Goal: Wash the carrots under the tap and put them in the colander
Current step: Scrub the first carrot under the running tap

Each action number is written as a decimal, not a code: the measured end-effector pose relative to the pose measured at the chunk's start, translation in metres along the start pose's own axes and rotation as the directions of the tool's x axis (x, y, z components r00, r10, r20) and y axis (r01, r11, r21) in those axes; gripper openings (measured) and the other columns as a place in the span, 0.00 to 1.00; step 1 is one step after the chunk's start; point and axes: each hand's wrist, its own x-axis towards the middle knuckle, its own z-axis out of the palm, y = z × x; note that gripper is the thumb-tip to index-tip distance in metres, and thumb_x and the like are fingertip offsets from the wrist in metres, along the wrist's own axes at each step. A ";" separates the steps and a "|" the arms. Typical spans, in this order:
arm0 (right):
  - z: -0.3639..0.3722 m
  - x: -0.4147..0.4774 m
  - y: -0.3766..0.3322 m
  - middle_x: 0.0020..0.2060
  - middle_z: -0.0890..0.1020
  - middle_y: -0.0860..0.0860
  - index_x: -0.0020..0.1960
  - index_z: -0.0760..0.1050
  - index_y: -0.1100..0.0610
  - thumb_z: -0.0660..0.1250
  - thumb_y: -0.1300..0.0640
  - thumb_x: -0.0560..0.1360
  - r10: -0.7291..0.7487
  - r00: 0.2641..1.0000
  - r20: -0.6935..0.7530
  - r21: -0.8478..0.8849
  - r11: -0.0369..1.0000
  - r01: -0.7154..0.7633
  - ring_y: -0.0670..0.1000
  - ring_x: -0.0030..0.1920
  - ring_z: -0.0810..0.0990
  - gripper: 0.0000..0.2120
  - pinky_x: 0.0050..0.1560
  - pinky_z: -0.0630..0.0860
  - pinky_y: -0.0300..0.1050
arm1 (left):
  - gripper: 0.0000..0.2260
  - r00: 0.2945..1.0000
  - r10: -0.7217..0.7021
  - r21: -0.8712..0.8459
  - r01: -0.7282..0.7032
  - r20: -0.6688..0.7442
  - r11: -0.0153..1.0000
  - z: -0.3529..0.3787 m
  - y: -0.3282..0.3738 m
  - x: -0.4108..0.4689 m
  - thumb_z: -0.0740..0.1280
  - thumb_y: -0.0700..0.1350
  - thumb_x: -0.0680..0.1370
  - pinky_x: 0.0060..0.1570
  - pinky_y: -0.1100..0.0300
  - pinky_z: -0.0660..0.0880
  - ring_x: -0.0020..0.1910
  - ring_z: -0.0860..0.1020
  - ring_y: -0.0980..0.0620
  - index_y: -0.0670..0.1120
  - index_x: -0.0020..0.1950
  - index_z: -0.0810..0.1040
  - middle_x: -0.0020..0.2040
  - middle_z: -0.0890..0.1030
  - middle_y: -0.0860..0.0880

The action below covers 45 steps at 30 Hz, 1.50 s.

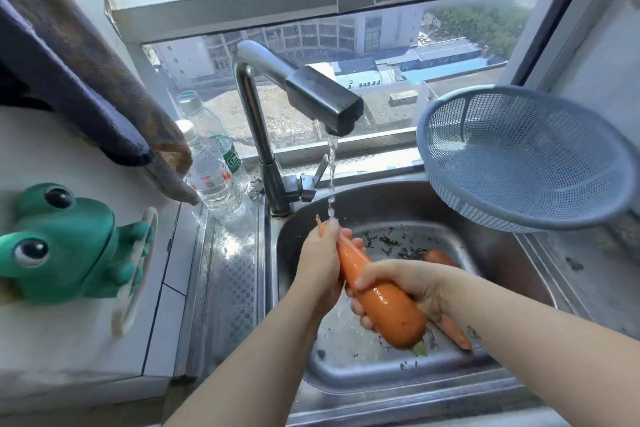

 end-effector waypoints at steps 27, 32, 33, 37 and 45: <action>0.018 -0.002 -0.010 0.35 0.78 0.55 0.47 0.70 0.61 0.66 0.68 0.70 -0.111 0.961 -0.251 -0.229 0.972 0.053 0.51 0.31 0.80 0.08 0.35 0.79 0.43 | 0.12 0.971 -0.219 -0.412 0.238 0.094 0.879 -0.006 0.005 0.011 0.62 0.51 0.81 0.42 0.56 0.76 0.37 0.78 0.52 0.43 0.50 0.77 0.37 0.79 0.47; 0.019 0.007 -0.009 0.36 0.80 0.56 0.48 0.70 0.62 0.67 0.66 0.71 -0.072 0.956 -0.285 -0.320 0.947 -0.024 0.52 0.32 0.81 0.08 0.38 0.80 0.45 | 0.05 0.993 -0.120 -0.150 0.122 0.021 0.981 -0.013 -0.013 0.016 0.63 0.42 0.80 0.34 0.57 0.78 0.35 0.76 0.51 0.42 0.46 0.72 0.37 0.76 0.46; 0.020 0.011 -0.009 0.37 0.80 0.56 0.48 0.71 0.62 0.68 0.66 0.70 -0.103 0.934 -0.342 -0.357 0.934 -0.027 0.52 0.33 0.82 0.08 0.39 0.81 0.46 | 0.05 0.996 -0.077 -0.060 0.075 -0.042 0.995 -0.010 -0.013 0.019 0.62 0.42 0.81 0.33 0.57 0.77 0.34 0.76 0.51 0.41 0.46 0.71 0.36 0.76 0.45; 0.022 0.022 -0.006 0.36 0.78 0.51 0.40 0.70 0.56 0.71 0.55 0.65 -0.357 0.792 -0.495 -0.776 0.592 -0.218 0.53 0.36 0.80 0.11 0.36 0.78 0.43 | 0.06 0.973 0.084 0.262 -0.026 -0.215 0.965 -0.003 -0.013 0.031 0.61 0.41 0.80 0.42 0.51 0.78 0.36 0.78 0.48 0.39 0.52 0.72 0.38 0.77 0.45; 0.026 0.026 0.008 0.48 0.79 0.53 0.54 0.68 0.57 0.67 0.55 0.71 -0.506 0.739 -0.445 -0.873 0.062 -0.483 0.55 0.48 0.80 0.14 0.39 0.70 0.45 | 0.16 0.877 -0.307 -0.177 0.258 -0.370 0.950 -0.010 -0.024 0.047 0.55 0.42 0.83 0.31 0.59 0.69 0.29 0.70 0.49 0.43 0.35 0.67 0.32 0.71 0.46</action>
